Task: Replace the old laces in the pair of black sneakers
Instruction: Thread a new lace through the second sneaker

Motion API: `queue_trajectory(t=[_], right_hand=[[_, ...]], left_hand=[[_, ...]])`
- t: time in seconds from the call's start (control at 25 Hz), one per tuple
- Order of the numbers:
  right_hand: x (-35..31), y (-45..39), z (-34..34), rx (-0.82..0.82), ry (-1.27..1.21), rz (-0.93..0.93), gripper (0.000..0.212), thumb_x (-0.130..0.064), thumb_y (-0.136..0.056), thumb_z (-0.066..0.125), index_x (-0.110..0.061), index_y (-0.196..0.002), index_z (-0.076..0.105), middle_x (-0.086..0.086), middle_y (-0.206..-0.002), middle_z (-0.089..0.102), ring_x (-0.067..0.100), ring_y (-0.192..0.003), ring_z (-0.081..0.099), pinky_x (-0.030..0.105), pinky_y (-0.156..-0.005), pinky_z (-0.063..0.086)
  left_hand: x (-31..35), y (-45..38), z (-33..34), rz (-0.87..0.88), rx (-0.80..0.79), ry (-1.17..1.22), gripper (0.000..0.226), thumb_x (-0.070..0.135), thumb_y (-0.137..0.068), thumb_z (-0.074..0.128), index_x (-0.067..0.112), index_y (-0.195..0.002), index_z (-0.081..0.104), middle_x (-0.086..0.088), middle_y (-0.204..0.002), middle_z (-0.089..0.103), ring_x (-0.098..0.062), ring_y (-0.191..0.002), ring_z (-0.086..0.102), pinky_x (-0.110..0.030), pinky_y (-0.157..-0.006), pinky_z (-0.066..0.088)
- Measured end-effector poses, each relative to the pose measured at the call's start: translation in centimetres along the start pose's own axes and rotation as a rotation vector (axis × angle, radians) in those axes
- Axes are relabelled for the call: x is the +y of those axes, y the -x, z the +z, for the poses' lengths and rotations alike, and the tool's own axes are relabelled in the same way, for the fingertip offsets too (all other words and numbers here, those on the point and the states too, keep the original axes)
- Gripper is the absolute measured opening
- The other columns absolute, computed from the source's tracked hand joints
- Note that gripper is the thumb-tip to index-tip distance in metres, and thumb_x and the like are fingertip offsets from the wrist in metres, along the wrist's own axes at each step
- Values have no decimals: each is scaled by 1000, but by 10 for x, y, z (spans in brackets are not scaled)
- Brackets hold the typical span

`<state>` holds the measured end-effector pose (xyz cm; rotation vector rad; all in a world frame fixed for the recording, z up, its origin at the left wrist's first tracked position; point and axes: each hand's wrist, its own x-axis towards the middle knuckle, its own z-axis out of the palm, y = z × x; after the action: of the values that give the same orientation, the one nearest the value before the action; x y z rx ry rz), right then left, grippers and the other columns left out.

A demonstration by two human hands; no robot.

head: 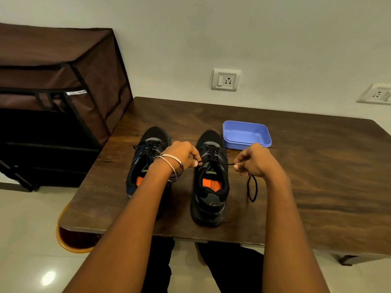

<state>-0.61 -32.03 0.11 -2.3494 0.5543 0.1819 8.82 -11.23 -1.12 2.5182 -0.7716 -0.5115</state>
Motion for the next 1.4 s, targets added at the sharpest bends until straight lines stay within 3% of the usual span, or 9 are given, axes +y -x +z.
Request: queue_trajectory(t=[0.08, 0.2, 0.4, 0.52, 0.64, 0.8, 1.08, 1.28, 1.4], right_hand=[[0, 4, 0, -118, -19, -21, 15, 0, -89, 68, -7, -75, 71, 10, -71, 70, 15, -61, 61, 24, -59, 49], [0, 10, 0, -142, -250, -35, 19, -7, -94, 64, -4, -77, 72, 6, -67, 67, 13, -59, 56, 20, -52, 44], [-14, 10, 4, -57, -845, -5, 29, -35, -92, 66, -11, -77, 69, 4, -84, 71, 20, -86, 65, 39, -80, 51], [-24, 2, 13, -61, -1092, 33, 28, -33, -99, 56, -10, -87, 65, 10, -95, 73, 23, -87, 70, 41, -87, 53], [-31, -6, 28, -26, -1250, 66, 31, -26, -104, 46, -4, -93, 65, 12, -78, 67, 22, -67, 64, 38, -74, 58], [-29, -12, 42, -25, -1374, 116, 32, -9, -106, 34, 4, -100, 64, 11, -73, 59, 18, -59, 56, 31, -60, 58], [-19, -7, 43, 94, -1193, 45, 11, 7, -93, 58, 2, -94, 67, 11, -70, 71, 11, -49, 61, 19, -52, 52], [-21, -8, 45, 204, -1169, 116, 4, 5, -86, 68, 2, -84, 67, 15, -70, 67, 13, -48, 59, 23, -50, 54], [-23, -5, 45, 242, -1152, 134, 9, 4, -87, 68, 0, -79, 69, 11, -65, 68, 12, -48, 60, 22, -51, 55]], left_hand=[[-2, 3, -1, 25, -29, 140, 10, 12, -88, 68, 16, -93, 76, 11, -78, 69, 0, -77, 62, -22, -83, 48], [-5, 8, 0, -3, -16, 573, 15, 13, -91, 65, 16, -80, 74, 5, -77, 72, -9, -76, 63, -27, -73, 49], [20, 6, 7, -74, 39, 1191, 21, 16, -98, 53, 7, -87, 68, -9, -98, 71, -21, -99, 67, -34, -92, 50], [36, -2, 15, -118, 120, 1446, 27, 18, -101, 47, 5, -84, 62, -13, -84, 70, -23, -80, 70, -33, -81, 57], [48, -9, 31, -149, 206, 1450, 26, 12, -103, 43, 5, -84, 60, -10, -73, 61, -16, -59, 58, -25, -61, 55], [48, -14, 43, -154, 296, 1346, 25, 2, -102, 40, 7, -87, 60, -6, -71, 56, -11, -51, 49, -23, -54, 52], [37, -16, 47, -51, 391, 1081, 12, -5, -97, 47, 2, -99, 56, -8, -71, 64, -5, -48, 59, -21, -59, 54], [38, -27, 54, -141, 514, 1107, 10, 0, -90, 61, 5, -96, 55, -13, -77, 72, -24, -65, 68, -45, -80, 58], [42, -29, 54, -201, 542, 1122, 25, 4, -82, 72, 5, -99, 54, -13, -84, 73, -27, -79, 72, -45, -85, 57]])
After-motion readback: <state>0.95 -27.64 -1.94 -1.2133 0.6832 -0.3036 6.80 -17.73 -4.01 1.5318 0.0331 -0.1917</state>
